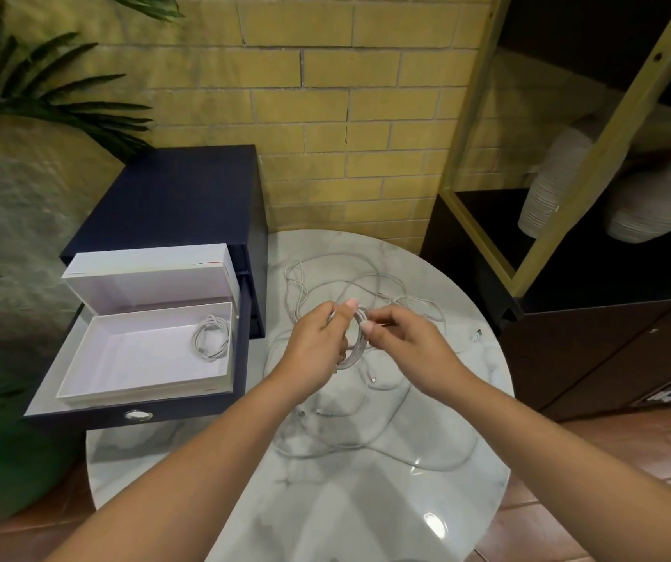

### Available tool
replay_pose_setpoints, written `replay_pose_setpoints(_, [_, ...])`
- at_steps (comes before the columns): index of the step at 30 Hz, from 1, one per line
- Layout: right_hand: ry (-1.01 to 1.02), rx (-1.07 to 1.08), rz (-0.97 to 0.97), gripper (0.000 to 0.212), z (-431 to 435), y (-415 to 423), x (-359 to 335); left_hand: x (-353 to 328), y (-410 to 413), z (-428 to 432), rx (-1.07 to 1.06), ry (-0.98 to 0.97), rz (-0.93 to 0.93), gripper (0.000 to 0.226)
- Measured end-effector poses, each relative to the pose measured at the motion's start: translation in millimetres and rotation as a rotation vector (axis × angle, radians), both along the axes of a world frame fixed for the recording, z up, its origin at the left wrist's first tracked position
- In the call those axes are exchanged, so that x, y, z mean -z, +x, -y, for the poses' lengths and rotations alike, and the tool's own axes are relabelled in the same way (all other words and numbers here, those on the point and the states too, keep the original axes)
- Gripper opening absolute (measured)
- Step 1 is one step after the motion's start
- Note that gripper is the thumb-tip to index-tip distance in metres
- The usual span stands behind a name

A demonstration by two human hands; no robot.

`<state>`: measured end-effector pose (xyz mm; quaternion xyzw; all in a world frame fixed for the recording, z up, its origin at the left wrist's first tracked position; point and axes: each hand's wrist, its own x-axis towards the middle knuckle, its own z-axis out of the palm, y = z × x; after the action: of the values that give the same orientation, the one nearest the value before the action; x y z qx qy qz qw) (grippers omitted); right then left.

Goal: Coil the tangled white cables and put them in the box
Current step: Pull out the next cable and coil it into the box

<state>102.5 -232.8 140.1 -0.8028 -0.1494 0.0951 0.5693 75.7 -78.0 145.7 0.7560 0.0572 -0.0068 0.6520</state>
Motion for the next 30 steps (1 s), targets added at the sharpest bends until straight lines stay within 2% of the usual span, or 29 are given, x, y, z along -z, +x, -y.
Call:
replay_pose_setpoints(7, [0.074,-0.008,-0.064,0.016,-10.6,-5.3,4.0,3.0,2.4,2.2,-0.041,-0.046,-0.021,0.041])
replay_pose_setpoints(12, [0.166,-0.039,-0.191,0.015,-10.6,-3.6,0.6,9.2,2.5,-0.9,-0.036,0.124,0.028,0.04])
replay_pose_setpoints(18, [0.328,-0.088,-0.375,0.025,-10.2,1.1,-0.3,13.4,3.5,1.3,-0.055,0.23,0.105,0.038])
replay_pose_setpoints(22, [0.415,-0.071,-0.48,0.036,-8.3,5.0,-1.6,15.6,4.3,-2.3,-0.04,0.317,0.181,0.024])
replay_pose_setpoints(26, [0.321,-0.103,-0.444,0.039,-7.5,7.7,1.4,18.4,4.9,-6.8,0.056,0.567,0.328,0.027])
replay_pose_setpoints(30, [0.131,-0.117,-0.314,0.039,-4.7,13.0,-2.2,13.5,8.8,-15.1,0.158,0.908,0.329,0.031])
